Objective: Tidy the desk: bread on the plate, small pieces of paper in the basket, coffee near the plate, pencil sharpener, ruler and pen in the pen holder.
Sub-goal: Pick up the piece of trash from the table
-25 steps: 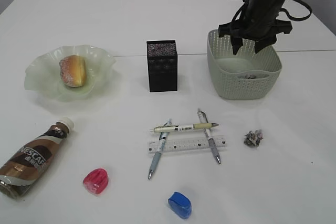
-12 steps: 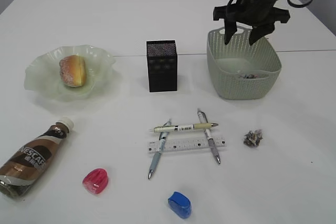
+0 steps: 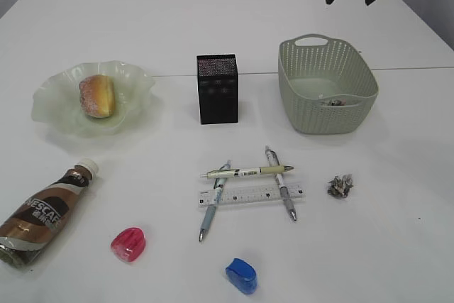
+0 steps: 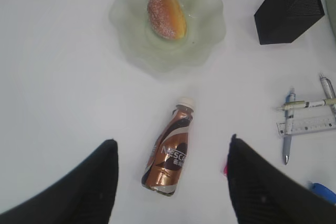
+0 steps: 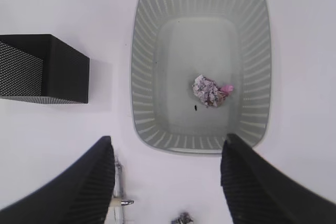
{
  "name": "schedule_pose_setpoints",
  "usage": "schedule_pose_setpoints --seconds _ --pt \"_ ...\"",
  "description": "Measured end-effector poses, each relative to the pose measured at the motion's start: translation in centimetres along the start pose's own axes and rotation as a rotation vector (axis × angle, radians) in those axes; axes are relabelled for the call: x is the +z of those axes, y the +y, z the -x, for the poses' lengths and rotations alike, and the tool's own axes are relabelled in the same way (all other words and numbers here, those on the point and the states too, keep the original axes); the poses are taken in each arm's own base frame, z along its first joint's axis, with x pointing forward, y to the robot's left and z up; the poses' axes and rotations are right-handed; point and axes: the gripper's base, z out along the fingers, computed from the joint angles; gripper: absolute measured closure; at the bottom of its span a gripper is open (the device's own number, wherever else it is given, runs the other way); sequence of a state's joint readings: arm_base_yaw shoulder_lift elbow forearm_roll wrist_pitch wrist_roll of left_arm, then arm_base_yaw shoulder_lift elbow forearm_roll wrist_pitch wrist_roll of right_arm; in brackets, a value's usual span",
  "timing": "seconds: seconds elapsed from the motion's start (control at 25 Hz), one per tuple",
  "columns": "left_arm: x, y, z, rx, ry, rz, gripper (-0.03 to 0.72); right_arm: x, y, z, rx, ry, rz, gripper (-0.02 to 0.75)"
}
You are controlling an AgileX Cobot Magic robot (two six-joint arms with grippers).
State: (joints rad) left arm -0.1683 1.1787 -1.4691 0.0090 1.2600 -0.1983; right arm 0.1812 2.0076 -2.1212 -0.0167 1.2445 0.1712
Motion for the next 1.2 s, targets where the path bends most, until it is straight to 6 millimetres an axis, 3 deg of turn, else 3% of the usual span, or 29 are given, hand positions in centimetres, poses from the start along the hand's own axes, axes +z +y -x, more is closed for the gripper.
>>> schedule_pose_setpoints --seconds 0.2,0.48,0.76,1.0,1.2 --pt "0.3 0.0 0.1 0.001 0.007 0.004 0.213 -2.8 -0.2 -2.3 -0.002 0.023 0.003 0.268" --pt "0.3 -0.1 0.1 -0.003 0.009 -0.007 0.215 -2.4 0.2 -9.0 -0.038 0.213 -0.001 0.268" --pt "0.3 -0.1 0.1 -0.004 0.01 -0.012 0.219 1.8 -0.1 -14.3 -0.034 0.357 0.0 0.268" --pt "0.3 -0.1 0.1 -0.004 0.01 -0.012 0.219 4.7 0.1 -14.6 -0.028 0.292 0.015 0.268" --pt "0.3 -0.1 0.1 -0.004 0.01 -0.012 0.219 8.9 0.2 -15.3 -0.018 0.36 0.008 0.268"
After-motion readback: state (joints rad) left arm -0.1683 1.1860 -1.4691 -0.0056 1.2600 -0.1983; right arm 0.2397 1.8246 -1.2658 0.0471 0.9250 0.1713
